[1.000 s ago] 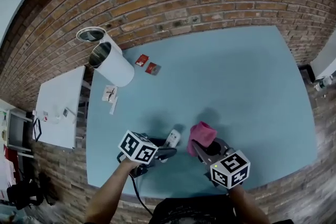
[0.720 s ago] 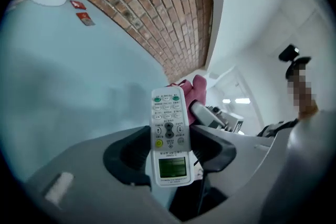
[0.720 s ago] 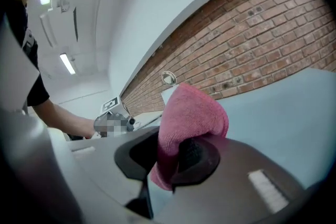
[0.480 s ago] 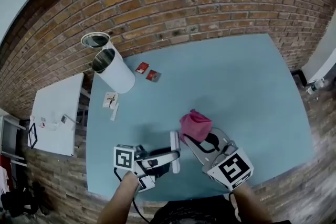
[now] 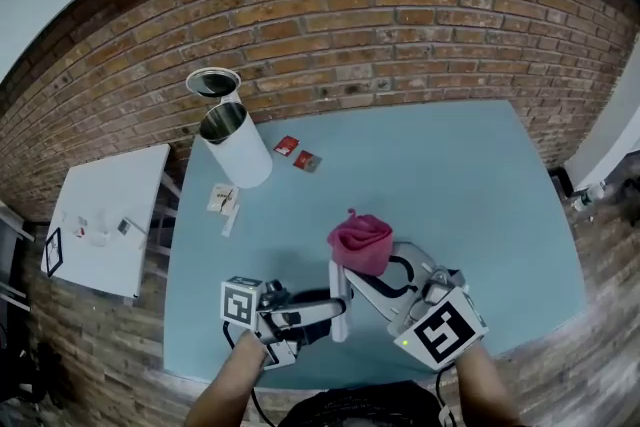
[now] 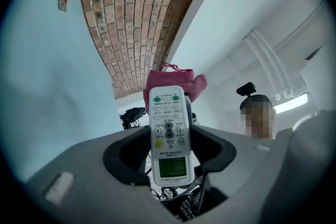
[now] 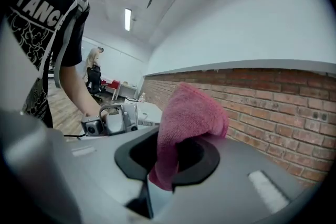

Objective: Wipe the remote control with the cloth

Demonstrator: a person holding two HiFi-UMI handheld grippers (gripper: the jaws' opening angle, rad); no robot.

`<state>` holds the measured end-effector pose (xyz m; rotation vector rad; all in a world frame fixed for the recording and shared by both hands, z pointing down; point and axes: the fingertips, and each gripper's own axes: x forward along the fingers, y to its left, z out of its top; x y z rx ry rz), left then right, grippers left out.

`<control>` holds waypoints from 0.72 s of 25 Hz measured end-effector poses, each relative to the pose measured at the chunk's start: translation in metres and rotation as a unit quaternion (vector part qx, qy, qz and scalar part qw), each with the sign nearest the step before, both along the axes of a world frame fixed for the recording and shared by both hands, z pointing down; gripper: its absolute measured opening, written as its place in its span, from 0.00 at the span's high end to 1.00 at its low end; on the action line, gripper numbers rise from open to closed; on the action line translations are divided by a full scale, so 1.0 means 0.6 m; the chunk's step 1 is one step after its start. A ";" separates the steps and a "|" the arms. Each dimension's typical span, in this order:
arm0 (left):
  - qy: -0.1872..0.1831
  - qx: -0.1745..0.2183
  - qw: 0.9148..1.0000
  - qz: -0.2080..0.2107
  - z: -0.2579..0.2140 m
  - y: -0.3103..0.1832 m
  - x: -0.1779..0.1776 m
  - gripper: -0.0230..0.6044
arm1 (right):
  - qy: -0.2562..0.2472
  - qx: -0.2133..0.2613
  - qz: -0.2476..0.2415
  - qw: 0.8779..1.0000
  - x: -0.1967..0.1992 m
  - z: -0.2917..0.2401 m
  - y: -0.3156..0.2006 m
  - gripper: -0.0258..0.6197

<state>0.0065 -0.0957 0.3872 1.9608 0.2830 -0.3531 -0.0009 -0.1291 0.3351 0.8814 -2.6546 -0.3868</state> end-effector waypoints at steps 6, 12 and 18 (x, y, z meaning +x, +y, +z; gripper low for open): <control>0.003 -0.013 1.000 -0.009 -0.002 -0.007 -0.019 0.58 | 0.002 0.001 -0.013 1.000 -0.020 -0.007 0.016 0.86; 0.025 -0.021 0.999 -0.039 -0.019 -0.028 -0.033 0.58 | -0.005 -0.002 -0.030 1.000 -0.035 -0.006 0.029 0.86; 0.050 -0.030 0.995 -0.082 -0.037 -0.057 -0.052 0.58 | -0.015 -0.007 -0.036 0.999 -0.049 -0.002 0.040 0.86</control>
